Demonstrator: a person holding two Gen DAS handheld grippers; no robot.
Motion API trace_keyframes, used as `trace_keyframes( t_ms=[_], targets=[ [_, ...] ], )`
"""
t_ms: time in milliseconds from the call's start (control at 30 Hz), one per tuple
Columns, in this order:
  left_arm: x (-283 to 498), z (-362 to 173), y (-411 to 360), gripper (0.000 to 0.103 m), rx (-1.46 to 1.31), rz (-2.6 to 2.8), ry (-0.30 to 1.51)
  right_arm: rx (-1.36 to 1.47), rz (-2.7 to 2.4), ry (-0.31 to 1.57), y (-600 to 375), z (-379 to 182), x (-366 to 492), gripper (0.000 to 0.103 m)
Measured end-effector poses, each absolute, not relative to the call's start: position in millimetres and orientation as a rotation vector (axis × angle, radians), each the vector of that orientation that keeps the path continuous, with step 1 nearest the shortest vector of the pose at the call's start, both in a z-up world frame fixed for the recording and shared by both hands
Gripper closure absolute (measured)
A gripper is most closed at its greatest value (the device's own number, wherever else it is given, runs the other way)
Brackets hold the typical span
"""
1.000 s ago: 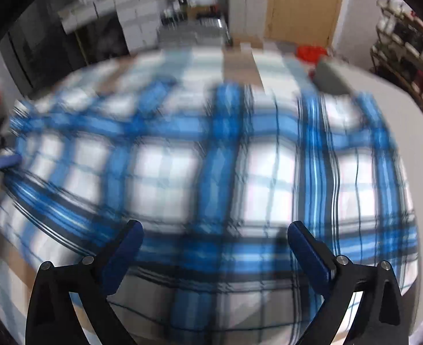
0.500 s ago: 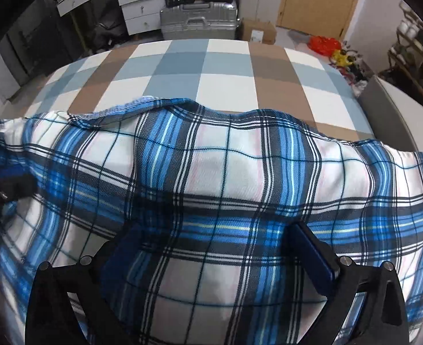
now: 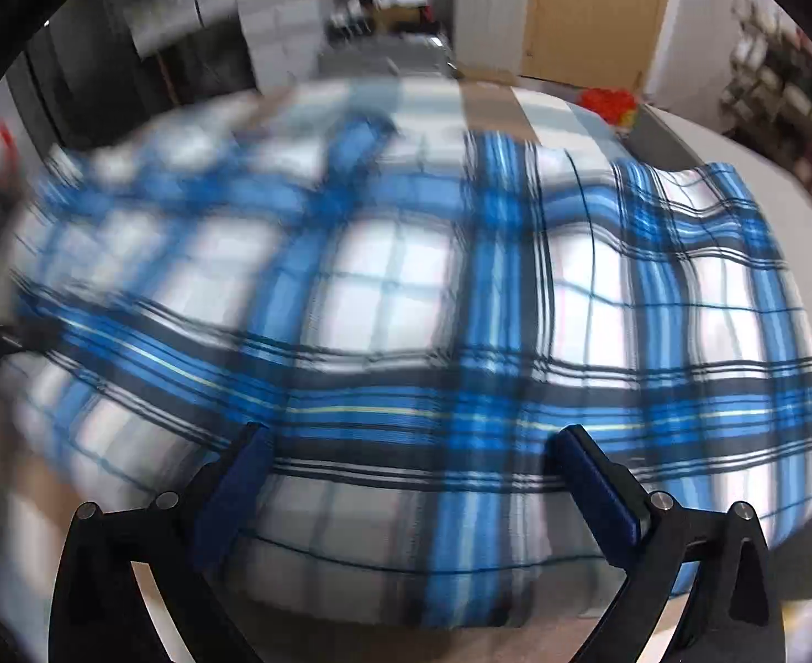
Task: Fold large clothes
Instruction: 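Lay the folded hem down and open both tools, then grasp the side edge of the plaid shirt with the right tool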
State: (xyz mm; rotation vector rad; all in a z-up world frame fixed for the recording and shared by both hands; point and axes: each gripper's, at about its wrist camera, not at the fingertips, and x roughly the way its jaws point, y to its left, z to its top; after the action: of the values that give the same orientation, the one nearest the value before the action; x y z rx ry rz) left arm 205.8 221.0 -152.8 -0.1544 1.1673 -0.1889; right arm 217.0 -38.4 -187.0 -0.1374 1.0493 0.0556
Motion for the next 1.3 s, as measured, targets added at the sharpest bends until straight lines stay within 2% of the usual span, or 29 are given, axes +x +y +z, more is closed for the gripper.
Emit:
trace_keyframes(
  t_ms=[167,367,533,667,733,867,933,1100,1300],
  targets=[
    [203.4,-154.5,216.6,0.023,-0.088,-0.144,1.118,-0.122,0.024,1.011,-37.1,-182.7,209.0,0.000],
    [194.9,-158.6,216.5,0.023,-0.062,-0.146,1.065,0.051,0.128,0.856,-36.1,-152.6,194.1,0.000],
    [181.6,-161.4,217.1,0.023,-0.039,-0.157,1.060,0.017,0.098,0.970,-25.7,-181.2,208.6,0.000],
    [184.6,-158.9,220.2,0.023,-0.055,-0.165,1.083,-0.010,0.110,0.960,-19.4,-175.6,209.6,0.000],
    [186.1,-153.1,220.1,0.023,-0.091,-0.159,1.101,0.064,0.143,0.885,-37.2,-154.8,201.4,0.001],
    [176.4,-121.2,202.2,0.023,-0.073,-0.218,1.018,0.157,0.033,0.746,-94.4,-122.8,182.2,0.000],
    [176.3,-114.2,184.4,0.023,-0.087,-0.310,1.012,0.258,0.026,0.766,-119.1,-125.2,183.6,0.000],
    [190.7,-132.6,145.6,0.023,-0.052,-0.376,1.091,0.487,0.062,0.964,-161.7,-170.8,208.1,0.000],
    [200.4,-154.9,143.1,0.023,0.005,-0.350,1.120,0.471,0.105,0.937,-161.3,-171.5,193.3,0.000]
  ],
)
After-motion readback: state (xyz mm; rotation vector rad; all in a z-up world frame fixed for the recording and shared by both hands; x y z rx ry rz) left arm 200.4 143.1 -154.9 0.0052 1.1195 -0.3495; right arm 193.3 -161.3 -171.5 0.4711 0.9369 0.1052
